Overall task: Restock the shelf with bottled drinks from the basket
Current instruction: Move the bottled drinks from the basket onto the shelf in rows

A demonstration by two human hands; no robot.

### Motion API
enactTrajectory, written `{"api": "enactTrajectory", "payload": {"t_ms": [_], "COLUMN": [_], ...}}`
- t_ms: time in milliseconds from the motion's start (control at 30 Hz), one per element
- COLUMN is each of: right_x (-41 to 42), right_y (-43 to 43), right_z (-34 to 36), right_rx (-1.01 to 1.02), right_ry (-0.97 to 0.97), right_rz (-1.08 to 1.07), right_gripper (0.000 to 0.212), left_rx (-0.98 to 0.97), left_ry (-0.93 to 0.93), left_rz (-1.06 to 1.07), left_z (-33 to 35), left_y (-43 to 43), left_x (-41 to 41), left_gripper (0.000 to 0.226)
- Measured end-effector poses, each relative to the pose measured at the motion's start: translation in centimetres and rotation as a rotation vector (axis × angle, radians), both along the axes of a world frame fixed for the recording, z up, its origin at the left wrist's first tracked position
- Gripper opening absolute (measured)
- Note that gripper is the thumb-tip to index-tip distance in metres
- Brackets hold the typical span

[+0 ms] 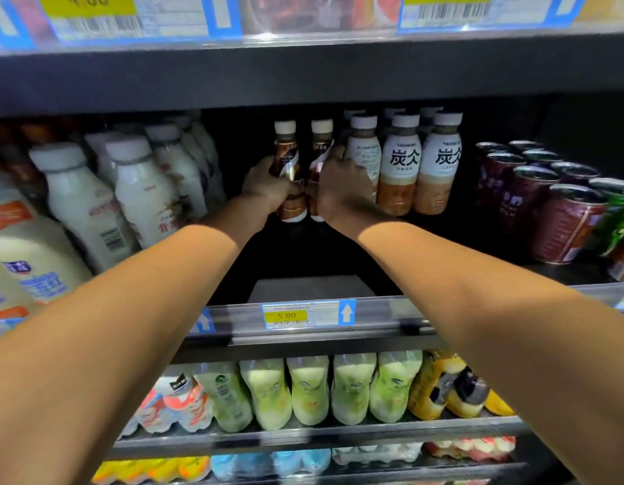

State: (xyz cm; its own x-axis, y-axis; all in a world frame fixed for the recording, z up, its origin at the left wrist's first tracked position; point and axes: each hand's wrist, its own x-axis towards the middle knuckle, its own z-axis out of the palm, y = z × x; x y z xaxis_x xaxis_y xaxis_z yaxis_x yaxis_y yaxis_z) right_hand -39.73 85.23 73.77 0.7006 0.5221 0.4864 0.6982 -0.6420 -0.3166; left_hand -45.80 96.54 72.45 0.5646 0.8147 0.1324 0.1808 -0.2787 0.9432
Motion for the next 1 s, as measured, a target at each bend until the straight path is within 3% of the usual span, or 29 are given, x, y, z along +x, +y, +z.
{"api": "enactTrajectory", "payload": {"t_ms": [100,233,400,1000], "right_x": [-0.1,0.5,1.4,2.2], "right_y": [0.8,1.7,2.6,5.9], "right_z": [-0.4,-0.4,0.2,-0.6], "right_rx": [0.056,0.006,0.029,0.121], "right_ry": [0.022,-0.03,0.041,0.19], "right_rz": [-0.021,-0.005,-0.001,-0.022], "right_gripper": [0.037,0.03,0.028,0.031], "left_rx": [-0.008,-0.023,-0.003,0.185], "left_ry": [0.04,0.008,0.022,0.086], "left_rz": [0.07,0.135,0.153,0.234], "left_z": [0.5,-1.4,0.1,-0.7], "left_y": [-0.1,3.1,0.8,2.3], "left_x": [0.1,2.3,1.8,4.0], "left_gripper": [0.065,0.081,0.064,0.043]}}
